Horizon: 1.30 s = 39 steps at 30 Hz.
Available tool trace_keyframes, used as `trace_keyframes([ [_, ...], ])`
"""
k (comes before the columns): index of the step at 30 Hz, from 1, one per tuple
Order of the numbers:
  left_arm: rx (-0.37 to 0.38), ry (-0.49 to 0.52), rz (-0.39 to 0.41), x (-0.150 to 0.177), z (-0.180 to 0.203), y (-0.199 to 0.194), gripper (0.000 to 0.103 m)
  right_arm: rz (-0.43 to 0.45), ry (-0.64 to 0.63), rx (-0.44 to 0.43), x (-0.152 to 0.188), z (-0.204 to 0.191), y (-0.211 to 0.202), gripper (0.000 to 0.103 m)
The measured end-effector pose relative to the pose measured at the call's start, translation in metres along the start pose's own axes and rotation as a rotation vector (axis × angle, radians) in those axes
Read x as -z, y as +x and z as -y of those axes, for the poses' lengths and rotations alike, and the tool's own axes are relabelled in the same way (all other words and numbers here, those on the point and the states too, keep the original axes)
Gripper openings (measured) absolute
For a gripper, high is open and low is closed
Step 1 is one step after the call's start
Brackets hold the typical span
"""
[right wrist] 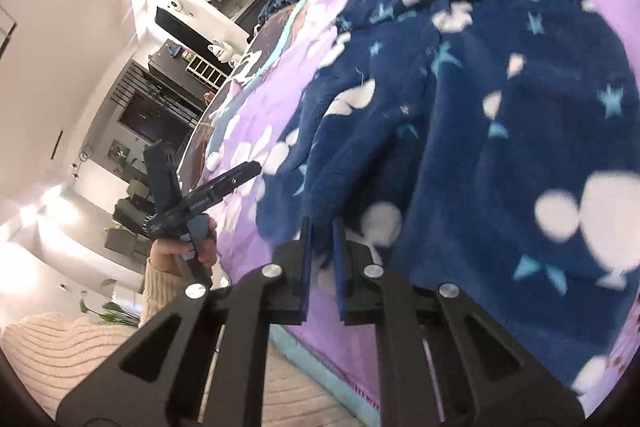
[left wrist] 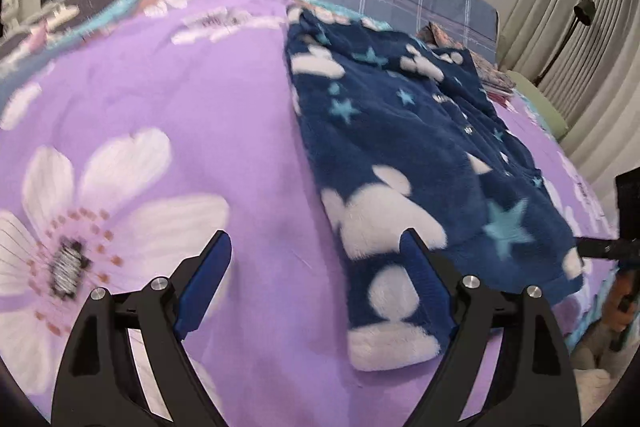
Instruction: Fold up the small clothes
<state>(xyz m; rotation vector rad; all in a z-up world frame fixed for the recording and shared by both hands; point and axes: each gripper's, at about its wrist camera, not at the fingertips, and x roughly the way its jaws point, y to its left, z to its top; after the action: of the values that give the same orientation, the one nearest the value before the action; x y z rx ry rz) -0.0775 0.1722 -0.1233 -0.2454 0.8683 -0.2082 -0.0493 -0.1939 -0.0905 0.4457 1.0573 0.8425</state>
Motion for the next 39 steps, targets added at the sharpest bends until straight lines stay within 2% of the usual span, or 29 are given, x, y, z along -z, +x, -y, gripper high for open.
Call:
trace_keyframes([
  [6, 0.012, 0.050, -0.038, 0.013, 0.011, 0.002, 0.088, 0.008, 0.082, -0.055, 0.000, 0.015, 0.006, 0.011],
  [7, 0.020, 0.053, -0.042, 0.015, 0.011, 0.000, 0.088, 0.006, 0.077, -0.058, -0.001, 0.014, 0.007, 0.019],
  [8, 0.027, 0.057, -0.050, 0.019, 0.010, -0.004, 0.088, 0.005, 0.067, -0.047, -0.001, 0.013, 0.005, 0.025],
  [11, 0.055, 0.080, -0.073, 0.030, 0.011, -0.013, 0.088, 0.001, -0.002, 0.033, 0.001, 0.006, 0.005, 0.025],
  [13, 0.072, 0.139, -0.086, 0.038, 0.018, -0.020, 0.088, -0.008, -0.025, 0.054, 0.004, 0.005, 0.005, 0.026],
  [15, 0.034, 0.255, -0.098, 0.049, 0.033, -0.024, 0.087, -0.014, -0.041, 0.077, 0.006, 0.005, 0.006, 0.028],
  [16, -0.030, 0.332, -0.108, 0.055, 0.042, -0.020, 0.086, -0.018, -0.055, 0.091, 0.007, 0.004, 0.007, 0.029],
  [18, -0.125, 0.402, -0.114, 0.059, 0.049, -0.012, 0.085, -0.028, -0.086, 0.123, 0.009, 0.001, 0.013, 0.029],
  [19, -0.139, 0.405, -0.091, 0.056, 0.051, -0.008, 0.084, -0.033, -0.098, 0.133, 0.009, 0.001, 0.015, 0.029],
  [21, -0.132, 0.361, -0.060, 0.044, 0.048, -0.004, 0.076, -0.055, -0.135, 0.164, 0.010, -0.004, 0.026, 0.030],
  [24, -0.070, 0.293, 0.004, 0.026, 0.043, -0.006, 0.056, -0.081, -0.192, 0.229, 0.012, -0.011, 0.041, 0.030],
  [25, -0.029, 0.249, 0.028, 0.018, 0.038, -0.007, 0.054, -0.089, -0.219, 0.257, 0.014, -0.013, 0.046, 0.030],
  [27, 0.003, 0.198, 0.049, 0.012, 0.034, -0.008, 0.049, -0.104, -0.248, 0.294, 0.017, -0.014, 0.054, 0.030],
  [30, -0.007, 0.196, 0.039, 0.007, 0.036, 0.000, 0.049, -0.111, -0.285, 0.319, 0.021, -0.018, 0.060, 0.035],
  [32, -0.012, 0.193, 0.030, 0.007, 0.038, 0.004, 0.051, -0.111, -0.293, 0.297, 0.020, -0.021, 0.056, 0.036],
  [34, -0.005, 0.167, 0.028, 0.008, 0.036, 0.002, 0.051, -0.096, -0.257, 0.237, 0.017, -0.018, 0.046, 0.036],
  [36, 0.024, 0.131, 0.033, 0.006, 0.034, -0.002, 0.052, -0.081, -0.192, 0.128, 0.012, -0.014, 0.035, 0.036],
  [37, 0.033, 0.118, 0.040, 0.003, 0.033, -0.004, 0.053, -0.069, -0.157, 0.047, 0.009, -0.013, 0.028, 0.036],
  [39, 0.039, 0.106, 0.058, 0.000, 0.033, -0.008, 0.059, -0.053, -0.128, -0.067, 0.005, -0.015, 0.019, 0.042],
])
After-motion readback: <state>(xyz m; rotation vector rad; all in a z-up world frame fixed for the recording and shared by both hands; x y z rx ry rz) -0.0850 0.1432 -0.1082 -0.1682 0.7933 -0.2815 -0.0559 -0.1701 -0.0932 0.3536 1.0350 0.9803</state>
